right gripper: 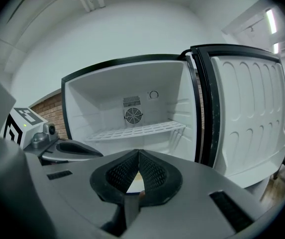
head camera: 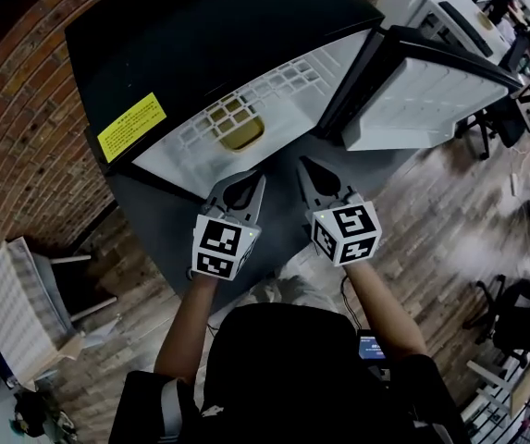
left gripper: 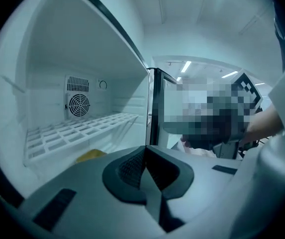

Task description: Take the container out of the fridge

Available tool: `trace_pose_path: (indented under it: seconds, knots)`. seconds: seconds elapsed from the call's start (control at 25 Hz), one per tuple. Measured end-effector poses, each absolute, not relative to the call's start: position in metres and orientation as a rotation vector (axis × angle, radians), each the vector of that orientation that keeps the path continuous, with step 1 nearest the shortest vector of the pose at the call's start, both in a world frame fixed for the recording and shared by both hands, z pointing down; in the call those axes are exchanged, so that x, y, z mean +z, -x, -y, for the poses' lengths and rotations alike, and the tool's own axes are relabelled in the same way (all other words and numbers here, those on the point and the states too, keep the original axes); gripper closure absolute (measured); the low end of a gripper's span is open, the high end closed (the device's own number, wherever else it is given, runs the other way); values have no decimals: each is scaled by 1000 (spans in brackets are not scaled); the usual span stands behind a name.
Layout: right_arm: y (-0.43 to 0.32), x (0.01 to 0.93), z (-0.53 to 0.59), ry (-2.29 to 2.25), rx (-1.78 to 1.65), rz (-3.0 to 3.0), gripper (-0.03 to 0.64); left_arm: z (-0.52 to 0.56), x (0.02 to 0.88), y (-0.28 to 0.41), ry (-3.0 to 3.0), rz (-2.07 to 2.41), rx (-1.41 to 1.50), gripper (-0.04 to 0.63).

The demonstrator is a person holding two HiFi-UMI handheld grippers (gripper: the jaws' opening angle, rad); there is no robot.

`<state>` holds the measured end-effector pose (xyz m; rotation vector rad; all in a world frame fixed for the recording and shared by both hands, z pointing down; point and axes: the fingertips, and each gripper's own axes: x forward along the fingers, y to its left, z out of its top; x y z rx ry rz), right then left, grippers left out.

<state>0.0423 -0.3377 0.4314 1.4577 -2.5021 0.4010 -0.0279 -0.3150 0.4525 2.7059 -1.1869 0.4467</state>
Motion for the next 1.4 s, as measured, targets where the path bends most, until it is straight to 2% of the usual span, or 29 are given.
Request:
trace_pose_path:
  seconds: [0.96,1.12,1.4]
  knots:
    - [-59,505,409,-1322,565,2482,577,418,553,20,-2592,1222,851,577]
    - [-61,511,412,-1307,578,2479,577,428,568,16,-2589,1168,951,488]
    - [-60,518,416,-1281,587,2473,577,442,593,15,-2616,1094,1170,423]
